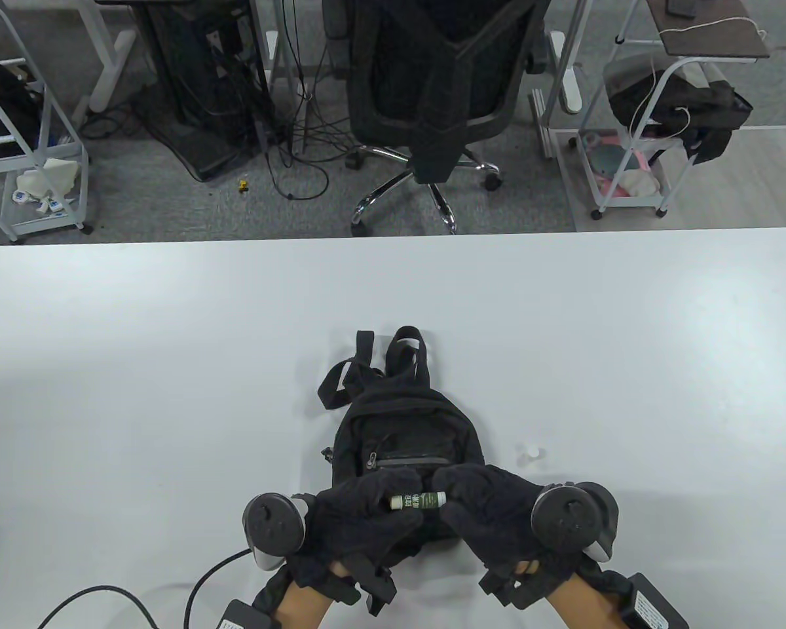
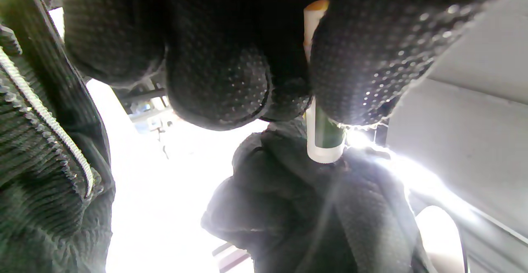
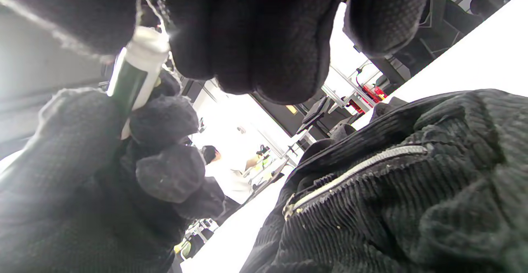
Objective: Apply lubricant on backpack
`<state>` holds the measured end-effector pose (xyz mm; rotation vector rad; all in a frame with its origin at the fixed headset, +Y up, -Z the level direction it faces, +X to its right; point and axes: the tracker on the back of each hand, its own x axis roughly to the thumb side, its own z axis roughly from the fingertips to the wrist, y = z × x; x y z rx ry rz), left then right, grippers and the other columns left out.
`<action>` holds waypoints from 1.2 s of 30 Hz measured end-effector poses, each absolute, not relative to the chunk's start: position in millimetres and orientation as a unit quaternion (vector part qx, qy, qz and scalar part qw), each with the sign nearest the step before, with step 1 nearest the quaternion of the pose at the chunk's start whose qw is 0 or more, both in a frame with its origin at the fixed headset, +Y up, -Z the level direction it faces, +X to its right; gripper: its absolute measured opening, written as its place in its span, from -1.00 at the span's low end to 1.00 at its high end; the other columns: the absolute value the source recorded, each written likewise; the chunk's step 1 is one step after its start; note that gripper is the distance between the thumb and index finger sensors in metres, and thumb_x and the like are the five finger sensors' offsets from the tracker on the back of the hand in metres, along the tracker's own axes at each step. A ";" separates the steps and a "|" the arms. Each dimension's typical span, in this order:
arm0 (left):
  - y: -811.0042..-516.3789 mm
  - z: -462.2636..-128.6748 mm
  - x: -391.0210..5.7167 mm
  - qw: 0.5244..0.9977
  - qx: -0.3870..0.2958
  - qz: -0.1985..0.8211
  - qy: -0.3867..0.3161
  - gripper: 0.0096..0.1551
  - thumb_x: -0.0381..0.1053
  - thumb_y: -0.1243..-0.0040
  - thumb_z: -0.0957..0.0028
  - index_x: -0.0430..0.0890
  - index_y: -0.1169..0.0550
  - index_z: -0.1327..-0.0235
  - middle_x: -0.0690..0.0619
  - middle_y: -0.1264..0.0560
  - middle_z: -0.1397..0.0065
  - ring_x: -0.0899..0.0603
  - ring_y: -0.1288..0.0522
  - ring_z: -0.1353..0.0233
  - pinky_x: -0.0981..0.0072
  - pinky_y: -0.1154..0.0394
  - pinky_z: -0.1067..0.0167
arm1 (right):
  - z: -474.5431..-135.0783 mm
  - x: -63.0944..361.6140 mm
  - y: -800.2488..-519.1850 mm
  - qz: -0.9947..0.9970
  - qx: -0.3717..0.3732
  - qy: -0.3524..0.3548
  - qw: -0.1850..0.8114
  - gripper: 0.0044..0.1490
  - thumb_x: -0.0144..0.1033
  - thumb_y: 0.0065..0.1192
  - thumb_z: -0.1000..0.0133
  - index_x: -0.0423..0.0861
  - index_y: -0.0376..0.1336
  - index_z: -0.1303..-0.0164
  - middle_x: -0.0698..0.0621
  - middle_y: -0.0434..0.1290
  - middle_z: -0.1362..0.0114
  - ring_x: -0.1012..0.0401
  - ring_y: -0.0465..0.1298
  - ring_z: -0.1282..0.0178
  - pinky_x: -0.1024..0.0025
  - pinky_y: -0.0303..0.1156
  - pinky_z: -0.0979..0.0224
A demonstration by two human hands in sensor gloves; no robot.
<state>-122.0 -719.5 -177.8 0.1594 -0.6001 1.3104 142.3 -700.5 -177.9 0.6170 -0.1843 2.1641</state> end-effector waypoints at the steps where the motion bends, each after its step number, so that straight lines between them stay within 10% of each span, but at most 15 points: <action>1: -719.6 -177.9 -122.0 0.748 0.072 0.600 -0.274 -0.38 0.08 -0.64 0.20 -0.14 -0.70 -0.09 -0.04 -0.74 -0.03 -0.18 -0.79 0.17 -0.12 -0.71 0.07 | -177.9 142.5 -700.3 0.865 0.248 -0.075 0.429 -0.25 0.26 0.36 0.04 0.11 0.34 -0.32 0.03 0.49 -0.36 0.12 0.65 -0.22 -0.10 0.42 -0.40; 36: -721.2 -177.9 -119.7 0.751 0.066 0.597 -0.276 -0.39 0.08 -0.58 0.16 -0.16 -0.69 -0.12 -0.05 -0.73 -0.04 -0.17 -0.78 0.17 -0.12 -0.70 0.06 | -178.2 141.8 -700.7 0.873 0.255 -0.078 0.408 -0.34 0.24 0.31 0.01 0.12 0.42 -0.22 0.05 0.56 -0.27 0.14 0.70 -0.11 -0.10 0.44 -0.38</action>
